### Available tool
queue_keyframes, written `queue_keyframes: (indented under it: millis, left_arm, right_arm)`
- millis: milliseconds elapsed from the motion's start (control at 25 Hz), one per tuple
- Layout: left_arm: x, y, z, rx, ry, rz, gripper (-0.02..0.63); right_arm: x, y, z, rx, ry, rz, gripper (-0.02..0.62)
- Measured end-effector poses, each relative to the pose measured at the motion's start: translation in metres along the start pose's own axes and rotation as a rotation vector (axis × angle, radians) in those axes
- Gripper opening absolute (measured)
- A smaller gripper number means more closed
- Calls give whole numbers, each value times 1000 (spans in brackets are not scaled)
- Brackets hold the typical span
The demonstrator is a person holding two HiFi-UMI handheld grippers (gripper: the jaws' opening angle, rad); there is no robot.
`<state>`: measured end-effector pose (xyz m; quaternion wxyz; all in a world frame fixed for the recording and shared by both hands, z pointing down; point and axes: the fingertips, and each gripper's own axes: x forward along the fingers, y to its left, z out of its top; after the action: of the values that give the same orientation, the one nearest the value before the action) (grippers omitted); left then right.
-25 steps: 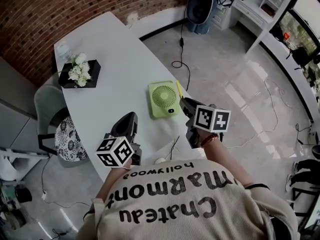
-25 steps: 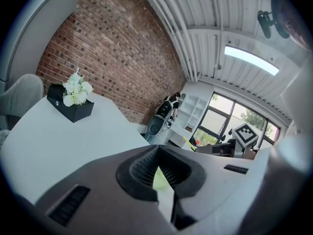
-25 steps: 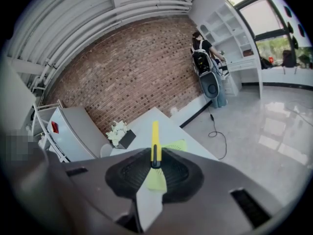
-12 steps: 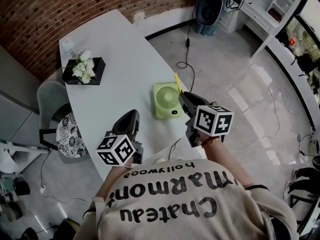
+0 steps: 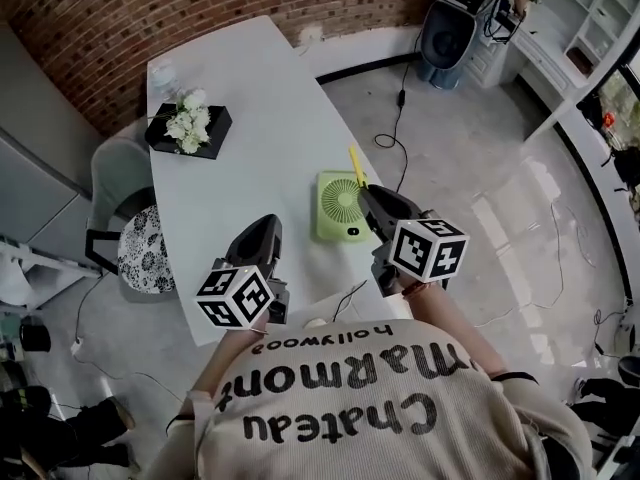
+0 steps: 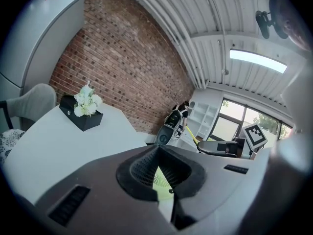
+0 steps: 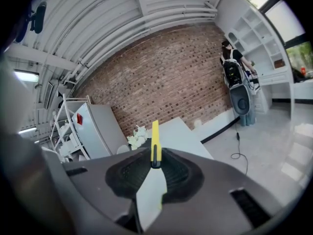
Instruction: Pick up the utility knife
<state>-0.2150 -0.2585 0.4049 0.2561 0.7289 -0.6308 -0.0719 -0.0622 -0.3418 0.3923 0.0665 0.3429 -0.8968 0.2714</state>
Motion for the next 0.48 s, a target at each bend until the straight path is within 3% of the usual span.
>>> queue_keyframes:
  millis: [480]
  left_arm:
    - [-17, -48, -15, -24, -70, 97, 2]
  right_arm:
    - [-32, -16, 9, -68, 25, 65, 69]
